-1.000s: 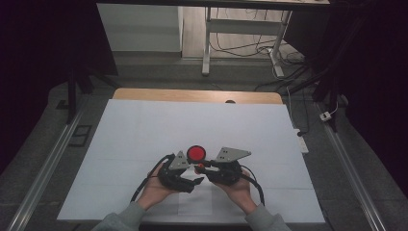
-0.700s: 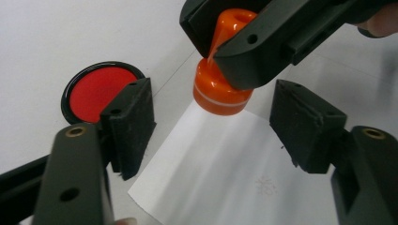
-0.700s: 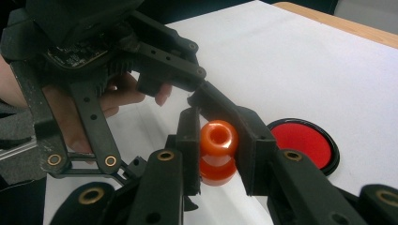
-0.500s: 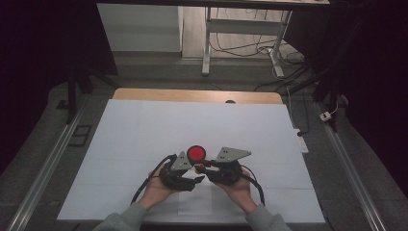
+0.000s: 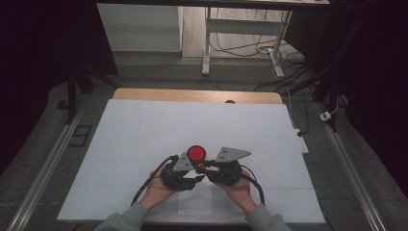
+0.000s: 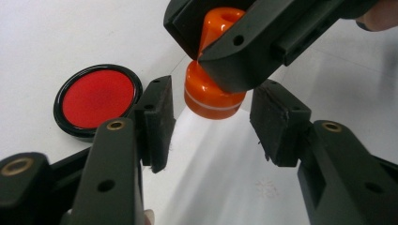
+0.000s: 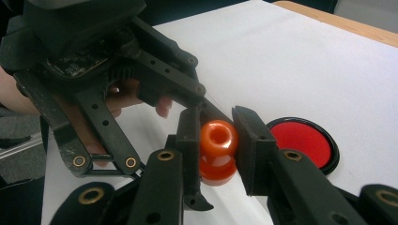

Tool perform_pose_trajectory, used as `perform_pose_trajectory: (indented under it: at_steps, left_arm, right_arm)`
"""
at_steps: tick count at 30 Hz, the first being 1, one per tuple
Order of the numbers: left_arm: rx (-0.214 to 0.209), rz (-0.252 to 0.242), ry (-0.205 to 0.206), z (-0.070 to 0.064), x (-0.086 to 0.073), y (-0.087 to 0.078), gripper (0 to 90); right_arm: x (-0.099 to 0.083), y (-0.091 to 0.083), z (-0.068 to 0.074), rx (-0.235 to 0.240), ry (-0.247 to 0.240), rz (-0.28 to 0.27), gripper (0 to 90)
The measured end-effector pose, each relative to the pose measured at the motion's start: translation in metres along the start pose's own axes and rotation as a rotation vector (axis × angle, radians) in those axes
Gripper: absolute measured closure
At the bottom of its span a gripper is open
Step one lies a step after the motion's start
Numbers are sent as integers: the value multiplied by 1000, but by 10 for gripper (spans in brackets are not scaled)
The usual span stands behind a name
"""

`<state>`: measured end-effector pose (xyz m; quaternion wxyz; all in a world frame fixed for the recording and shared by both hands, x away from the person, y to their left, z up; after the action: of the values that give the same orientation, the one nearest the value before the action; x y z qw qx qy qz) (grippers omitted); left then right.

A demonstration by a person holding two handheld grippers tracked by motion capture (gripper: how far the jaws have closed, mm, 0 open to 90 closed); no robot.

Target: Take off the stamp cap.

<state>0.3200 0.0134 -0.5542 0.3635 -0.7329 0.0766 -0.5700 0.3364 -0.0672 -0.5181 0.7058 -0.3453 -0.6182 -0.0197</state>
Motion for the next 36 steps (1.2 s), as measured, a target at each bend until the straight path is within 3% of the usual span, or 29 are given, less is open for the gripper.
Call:
perform_pose_trajectory:
  at_steps: [16,36]
  left_arm:
    - [7,-1,8,1,0,2,624]
    - [25,3,37,2,-1,2,646]
  right_arm:
    - [1,0,1,2,-1,-7,716]
    - [1,0,0,1,1,-10,717]
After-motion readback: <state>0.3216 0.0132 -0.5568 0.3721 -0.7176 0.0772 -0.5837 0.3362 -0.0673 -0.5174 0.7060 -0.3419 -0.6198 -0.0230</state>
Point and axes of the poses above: each handheld gripper's, and its own axes: y roughly forward along the jaws, x roughly out of its top, z roughly to its left, the point moved 8 cm from there along y, roughly forward along the jaws, and after that the axes turned 8 degrees about -x, right-handed, at the moved point
